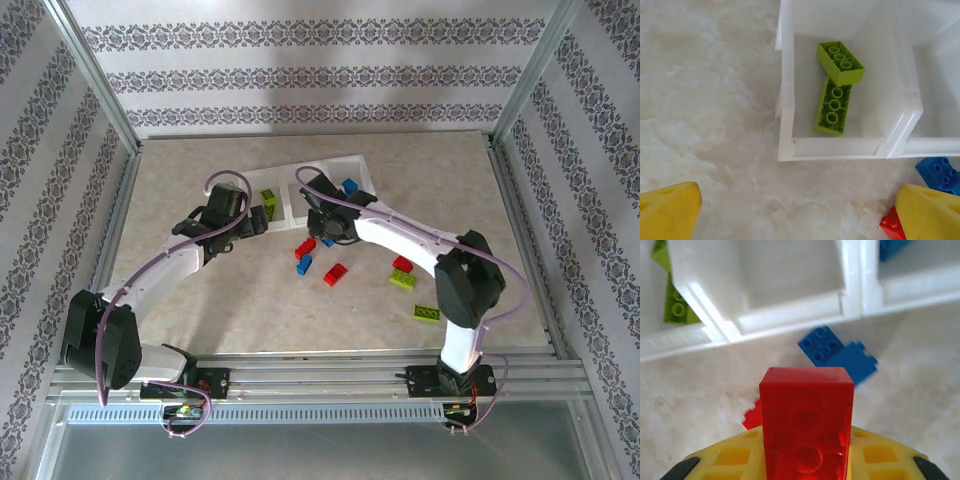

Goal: Sort the legos into containers by color
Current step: Pick up the lego from the center of the table, then place the lego in the container.

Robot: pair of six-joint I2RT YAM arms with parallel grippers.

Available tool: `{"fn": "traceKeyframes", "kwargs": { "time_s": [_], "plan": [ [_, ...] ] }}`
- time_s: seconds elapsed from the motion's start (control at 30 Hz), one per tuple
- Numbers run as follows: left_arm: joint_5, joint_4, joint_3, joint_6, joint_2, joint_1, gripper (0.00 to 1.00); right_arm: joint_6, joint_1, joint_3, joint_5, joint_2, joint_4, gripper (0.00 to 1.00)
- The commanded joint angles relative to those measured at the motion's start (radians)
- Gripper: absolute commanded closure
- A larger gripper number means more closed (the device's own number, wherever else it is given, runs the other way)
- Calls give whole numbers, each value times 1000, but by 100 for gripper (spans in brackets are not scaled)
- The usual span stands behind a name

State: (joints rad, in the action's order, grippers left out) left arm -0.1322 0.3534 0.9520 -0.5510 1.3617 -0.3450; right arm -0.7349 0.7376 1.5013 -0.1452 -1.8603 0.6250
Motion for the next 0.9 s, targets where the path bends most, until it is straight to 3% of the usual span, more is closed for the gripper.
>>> {"fn": "traceKeyframes", "kwargs": {
  "time_s": [0.0, 0.47, 0.87],
  "plan": [
    [-14, -20, -26, -5, -36, 3, 0, 94, -4, 108, -34, -76, 21, 75],
    [3, -18, -65, -10, -84, 6, 0, 221, -62, 417, -17, -348, -2, 71],
    [22, -7, -74, -9, -94, 5, 0, 234, -96, 471, 13, -396, 1, 47]
  ]
}}
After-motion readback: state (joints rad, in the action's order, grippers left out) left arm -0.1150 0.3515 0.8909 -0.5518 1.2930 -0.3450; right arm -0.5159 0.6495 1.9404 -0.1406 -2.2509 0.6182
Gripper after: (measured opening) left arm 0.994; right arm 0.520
